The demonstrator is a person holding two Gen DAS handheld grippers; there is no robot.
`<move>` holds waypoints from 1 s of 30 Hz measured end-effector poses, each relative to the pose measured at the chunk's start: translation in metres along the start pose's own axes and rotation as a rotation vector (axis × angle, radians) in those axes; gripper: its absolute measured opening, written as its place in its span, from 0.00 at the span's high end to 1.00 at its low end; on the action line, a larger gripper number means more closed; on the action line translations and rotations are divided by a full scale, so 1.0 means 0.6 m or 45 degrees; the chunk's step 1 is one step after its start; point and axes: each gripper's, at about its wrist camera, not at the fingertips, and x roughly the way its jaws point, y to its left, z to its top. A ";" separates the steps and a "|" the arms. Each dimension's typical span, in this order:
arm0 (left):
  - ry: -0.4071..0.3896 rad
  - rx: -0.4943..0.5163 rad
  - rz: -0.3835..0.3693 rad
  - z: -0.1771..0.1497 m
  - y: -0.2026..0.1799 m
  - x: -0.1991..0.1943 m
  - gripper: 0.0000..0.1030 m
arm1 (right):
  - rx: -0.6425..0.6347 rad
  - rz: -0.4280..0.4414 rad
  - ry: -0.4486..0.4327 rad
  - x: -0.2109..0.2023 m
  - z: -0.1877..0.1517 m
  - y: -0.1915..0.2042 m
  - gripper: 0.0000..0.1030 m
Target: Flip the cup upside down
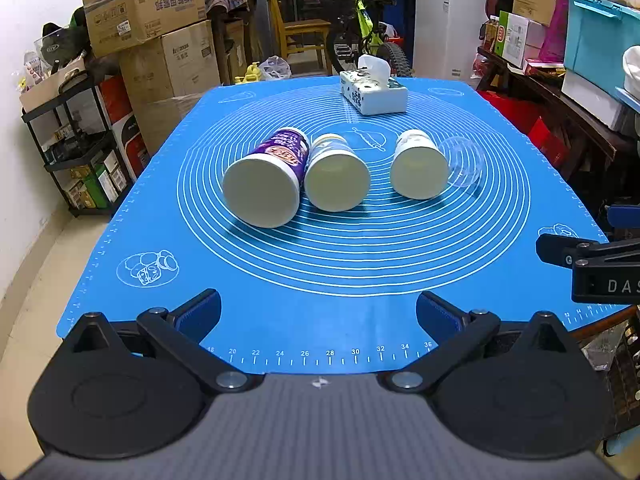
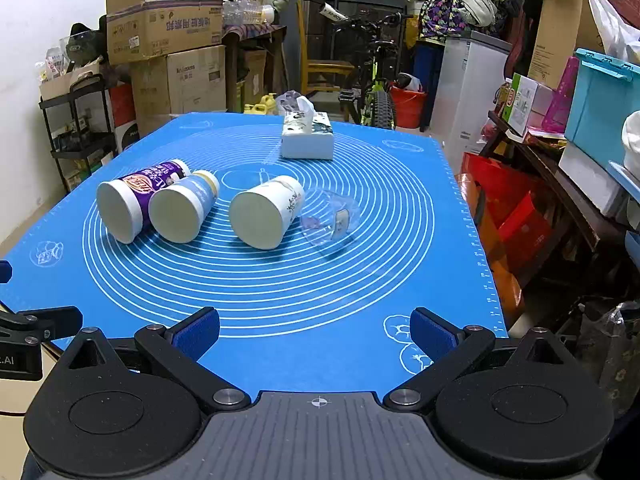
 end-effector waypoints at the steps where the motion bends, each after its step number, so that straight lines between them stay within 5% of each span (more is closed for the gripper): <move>1: 0.000 0.000 0.000 0.000 0.000 0.000 0.01 | 0.000 0.000 0.000 0.000 0.000 0.000 0.02; 30: 0.007 0.031 0.001 -0.003 -0.011 0.003 0.01 | -0.013 -0.016 0.017 -0.001 -0.001 -0.004 0.02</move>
